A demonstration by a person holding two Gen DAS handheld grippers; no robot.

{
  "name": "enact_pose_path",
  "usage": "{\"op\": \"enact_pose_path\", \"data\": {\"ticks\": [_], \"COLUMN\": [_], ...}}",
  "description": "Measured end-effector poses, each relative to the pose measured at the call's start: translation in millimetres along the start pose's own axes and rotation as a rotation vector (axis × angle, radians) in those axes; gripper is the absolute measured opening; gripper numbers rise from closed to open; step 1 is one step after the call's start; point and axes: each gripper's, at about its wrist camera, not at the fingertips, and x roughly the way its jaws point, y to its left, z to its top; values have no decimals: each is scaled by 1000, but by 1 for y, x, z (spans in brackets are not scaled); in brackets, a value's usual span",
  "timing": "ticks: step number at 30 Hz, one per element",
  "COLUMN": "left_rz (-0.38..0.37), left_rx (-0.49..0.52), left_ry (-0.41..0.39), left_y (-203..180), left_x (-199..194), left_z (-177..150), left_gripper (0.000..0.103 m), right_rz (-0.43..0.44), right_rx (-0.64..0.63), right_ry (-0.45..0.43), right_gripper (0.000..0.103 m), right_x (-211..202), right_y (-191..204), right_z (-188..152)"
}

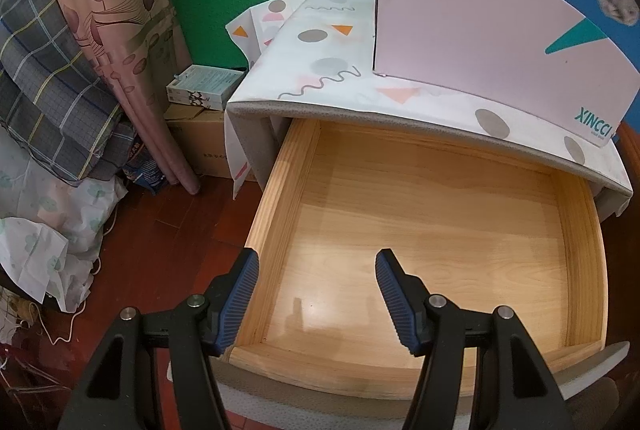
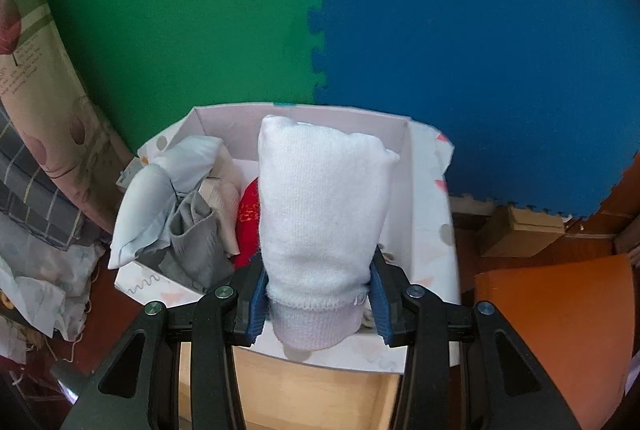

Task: Take underwear out of drawer
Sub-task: 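Lower the white sock into the box and open the right gripper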

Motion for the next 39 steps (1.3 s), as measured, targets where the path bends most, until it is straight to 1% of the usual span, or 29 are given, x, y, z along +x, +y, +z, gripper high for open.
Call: {"op": "enact_pose_path", "data": {"ticks": [4,7,13,16,22,25,27,31,32,36,39], "left_rz": [-3,-4,-6,-8,-10,-10,-11,-9,-8,-5,-2], "left_rx": [-3,-3,-9,-7,-3,1,2,10,13,16,18], "left_ry": [-2,-4,-11,-15,-19,-18,-17,-17,-16,-18,-20], "left_y": [0,-1,-1,-1,-2,-2,-3,-4,-5,-5,-5], "left_x": [0,-1,-2,-2,-2,-2,-2,-2,-1,-2,-2], "left_z": [1,2,2,2,2,2,1,2,2,1,1], "left_gripper": [62,62,62,62,62,62,62,62,62,62,62], "right_rz": [26,30,-12,-21,-38,-33,-28,-13,-11,24,47], "right_rx": [-15,-30,-55,-57,-74,-82,-83,-100,-103,-85,-71], "right_ry": [37,57,106,117,113,99,75,22,8,-40,-77], "right_gripper": [40,40,40,42,43,48,63,73,77,84,89], "right_x": [25,41,76,87,91,87,82,64,57,31,9], "right_y": [16,28,40,41,44,48,49,55,55,51,46], "right_z": [1,1,-2,-6,-9,-9,-11,-13,-14,-19,-29]}}
